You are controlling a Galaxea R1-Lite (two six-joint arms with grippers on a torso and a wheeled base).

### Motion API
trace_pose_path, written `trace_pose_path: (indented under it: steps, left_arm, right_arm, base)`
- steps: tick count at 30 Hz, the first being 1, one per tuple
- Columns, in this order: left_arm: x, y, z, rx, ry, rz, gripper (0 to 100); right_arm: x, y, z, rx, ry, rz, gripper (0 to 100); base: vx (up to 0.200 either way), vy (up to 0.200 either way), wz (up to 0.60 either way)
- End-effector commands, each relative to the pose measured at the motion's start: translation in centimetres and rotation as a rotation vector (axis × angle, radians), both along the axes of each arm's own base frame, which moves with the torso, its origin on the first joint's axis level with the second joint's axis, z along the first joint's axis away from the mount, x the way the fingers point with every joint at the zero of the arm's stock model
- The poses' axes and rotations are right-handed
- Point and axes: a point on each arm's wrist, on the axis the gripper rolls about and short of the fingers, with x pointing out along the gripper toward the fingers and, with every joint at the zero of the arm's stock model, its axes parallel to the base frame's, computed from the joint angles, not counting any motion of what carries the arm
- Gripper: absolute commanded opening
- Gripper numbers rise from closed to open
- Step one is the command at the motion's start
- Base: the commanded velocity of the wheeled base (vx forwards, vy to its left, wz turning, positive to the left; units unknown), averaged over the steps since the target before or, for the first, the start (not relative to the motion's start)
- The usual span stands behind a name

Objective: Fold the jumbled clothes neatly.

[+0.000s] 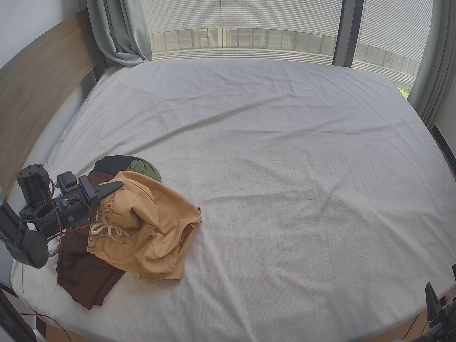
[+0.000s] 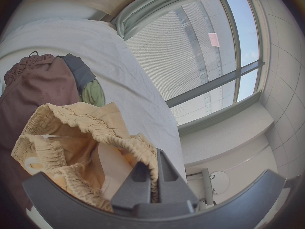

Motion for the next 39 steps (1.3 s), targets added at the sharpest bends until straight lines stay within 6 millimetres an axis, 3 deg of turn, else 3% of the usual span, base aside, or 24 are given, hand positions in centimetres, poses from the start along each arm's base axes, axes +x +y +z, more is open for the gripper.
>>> trace_pose_path:
  steps: [1,11,17,27,33,39]
  left_arm:
    - [-1.0,-0.7,1.4,-0.003,-0.050,-0.015,0]
    - [-0.7,-0.5,1.9,-0.093,-0.064,0.005,0]
    - [-0.9,-0.8,4.3,-0.335,-0.094,-0.017,0]
    - [-0.7,-2.4,5.5,-0.407,-0.151,0.108,0]
    - [-1.3,-3.5,6.5,-0.469,-0.149,0.087,0]
    - [-2.2,-3.9,8.9,-0.605,-0.153,0.038,0]
  right_arm:
    - [0.0,0.0,-0.5,0.000,0.003,0.001,100]
    - [0.0,0.0,-0.5,0.000,0.003,0.001,100]
    - [0.0,0.0,-0.5,0.000,0.003,0.001,100]
    - [0.0,0.0,-0.5,0.000,0.003,0.001,100]
    - [0.0,0.0,-0.5,0.000,0.003,0.001,100]
    - [0.0,0.0,-0.5,0.000,0.003,0.001,100]
  base:
    - [0.000,0.000,0.00]
    - [0.000,0.000,0.00]
    - [0.000,0.000,0.00]
    - [0.000,0.000,0.00]
    - [0.000,0.000,0.00]
    - [0.000,0.000,0.00]
